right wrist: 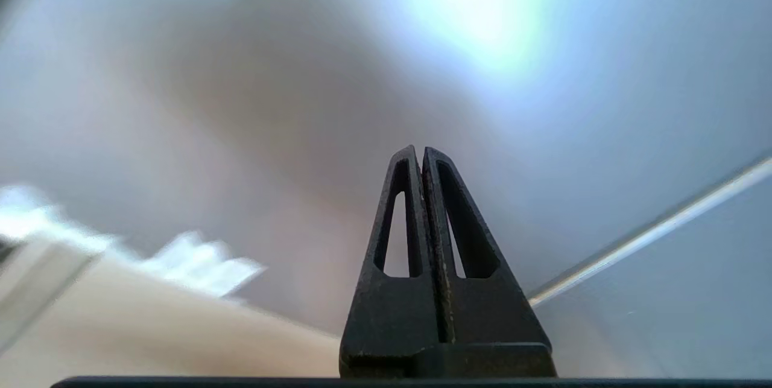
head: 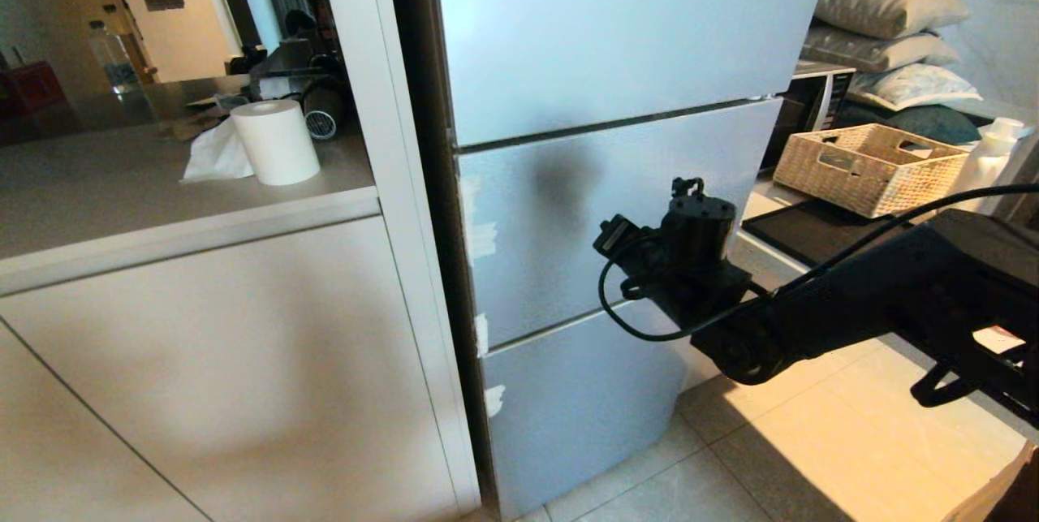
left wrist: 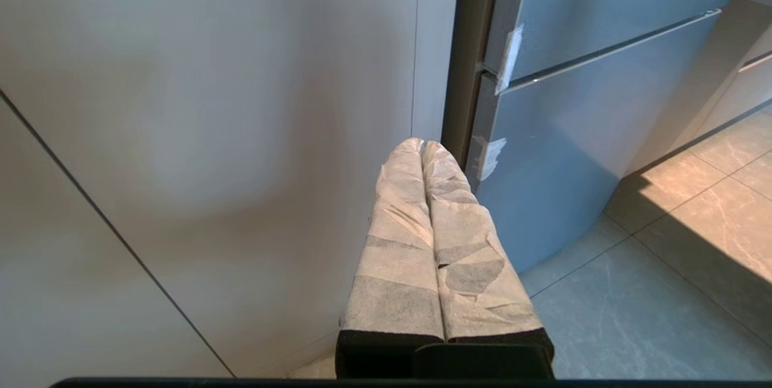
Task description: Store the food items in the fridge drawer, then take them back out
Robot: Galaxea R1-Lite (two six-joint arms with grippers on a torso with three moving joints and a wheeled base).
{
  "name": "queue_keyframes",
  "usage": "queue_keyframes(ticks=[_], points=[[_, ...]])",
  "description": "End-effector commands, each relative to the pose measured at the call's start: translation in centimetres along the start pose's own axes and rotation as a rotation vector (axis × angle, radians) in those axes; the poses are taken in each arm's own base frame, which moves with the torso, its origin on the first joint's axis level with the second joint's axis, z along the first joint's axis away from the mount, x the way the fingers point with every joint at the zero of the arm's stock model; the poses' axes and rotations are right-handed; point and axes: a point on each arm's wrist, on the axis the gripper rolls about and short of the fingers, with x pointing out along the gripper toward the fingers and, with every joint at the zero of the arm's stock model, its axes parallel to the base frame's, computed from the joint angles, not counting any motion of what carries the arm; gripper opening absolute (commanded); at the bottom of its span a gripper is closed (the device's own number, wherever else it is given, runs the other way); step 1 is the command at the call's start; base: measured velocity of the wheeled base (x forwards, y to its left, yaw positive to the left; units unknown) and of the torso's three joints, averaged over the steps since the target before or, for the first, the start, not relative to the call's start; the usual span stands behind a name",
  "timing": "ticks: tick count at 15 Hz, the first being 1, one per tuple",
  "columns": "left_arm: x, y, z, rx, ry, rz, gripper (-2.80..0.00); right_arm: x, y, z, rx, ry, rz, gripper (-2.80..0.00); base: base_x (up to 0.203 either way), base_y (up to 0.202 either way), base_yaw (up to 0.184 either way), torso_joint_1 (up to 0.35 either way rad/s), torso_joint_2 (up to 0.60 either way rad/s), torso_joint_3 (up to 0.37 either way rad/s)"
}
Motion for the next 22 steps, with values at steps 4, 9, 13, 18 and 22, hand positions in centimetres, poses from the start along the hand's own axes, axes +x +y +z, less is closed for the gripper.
queue_keyframes(ticks=[4,9,13,18,22], points=[[0.0,0.0,0.0,0.001,0.001,0.0,-2.8,-8.2,1.4,4.3,-0.066,-0.026,0.002,-2.8,0.0,0.0,0.0,0.0,0.0,0.0],[0.0,0.0,0.0,0.0,0.001,0.0,-2.8,-24.7,0.2,11.3,-0.313,-0.147,-0.023,-2.8,0.0,0.0,0.0,0.0,0.0,0.0],[0.0,0.0,0.0,0.0,0.001,0.0,-2.8,-36.7,-3.6,11.0,-0.456,-0.193,-0.118,-2.8,0.0,0.0,0.0,0.0,0.0,0.0],[0.0,0.0,0.0,0.0,0.001,0.0,-2.8,-44.1,-8.2,4.2,-0.632,-0.12,-0.23,-2.8,0.0,0.0,0.0,0.0,0.0,0.0],[0.0,0.0,0.0,0.0,0.001,0.0,-2.8,-46.0,-10.0,1.1,-0.724,-0.105,-0.287,-2.8,0.0,0.0,0.0,0.0,0.0,0.0]])
